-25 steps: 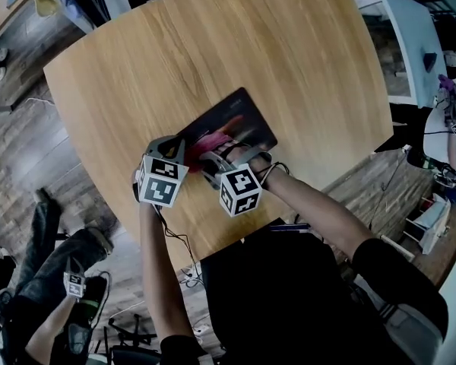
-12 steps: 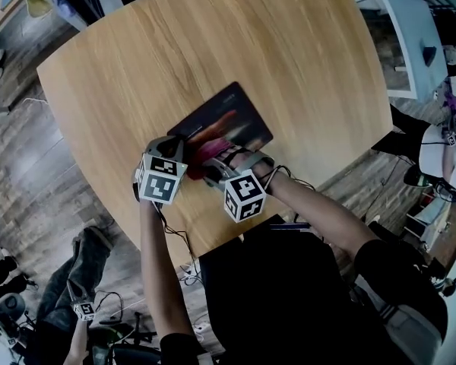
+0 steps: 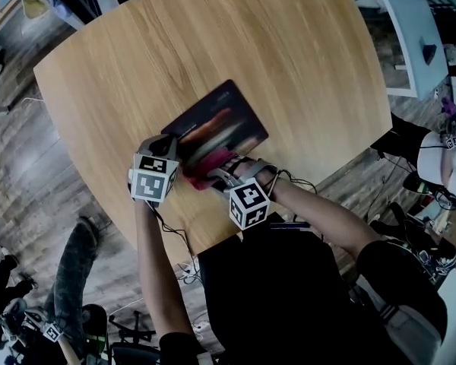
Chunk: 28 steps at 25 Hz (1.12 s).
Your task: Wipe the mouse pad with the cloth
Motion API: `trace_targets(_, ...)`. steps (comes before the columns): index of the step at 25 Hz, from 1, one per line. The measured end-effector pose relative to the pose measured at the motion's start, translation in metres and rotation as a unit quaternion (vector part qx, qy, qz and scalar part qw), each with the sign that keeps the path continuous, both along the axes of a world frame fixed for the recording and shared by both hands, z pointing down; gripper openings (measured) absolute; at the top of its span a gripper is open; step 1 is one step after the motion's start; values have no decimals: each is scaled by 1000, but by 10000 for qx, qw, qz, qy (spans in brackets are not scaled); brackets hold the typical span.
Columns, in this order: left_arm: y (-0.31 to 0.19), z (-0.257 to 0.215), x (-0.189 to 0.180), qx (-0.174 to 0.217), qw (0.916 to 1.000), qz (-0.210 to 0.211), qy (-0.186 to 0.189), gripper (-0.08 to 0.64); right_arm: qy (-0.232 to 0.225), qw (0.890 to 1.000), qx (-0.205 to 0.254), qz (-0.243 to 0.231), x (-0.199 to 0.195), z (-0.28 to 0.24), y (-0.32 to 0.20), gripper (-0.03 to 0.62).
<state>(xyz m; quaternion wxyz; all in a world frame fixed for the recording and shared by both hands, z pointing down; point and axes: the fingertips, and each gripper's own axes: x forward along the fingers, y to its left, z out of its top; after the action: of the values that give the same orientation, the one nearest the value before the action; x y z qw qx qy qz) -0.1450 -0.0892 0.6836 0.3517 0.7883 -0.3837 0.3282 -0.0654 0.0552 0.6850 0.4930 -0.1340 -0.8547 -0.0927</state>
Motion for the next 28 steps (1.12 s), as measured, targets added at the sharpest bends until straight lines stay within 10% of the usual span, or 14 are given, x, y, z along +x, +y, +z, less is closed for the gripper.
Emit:
trace_targets(21, 0, 1, -1, -188, 9996, -182, -82, 23, 62, 9953, -833, -482, 43, -5, 47, 58)
trace_targets(28, -3, 0, 1, -257, 9993, -58, -247, 23, -1414, 9684, -1657, 1218, 27, -86, -29, 58)
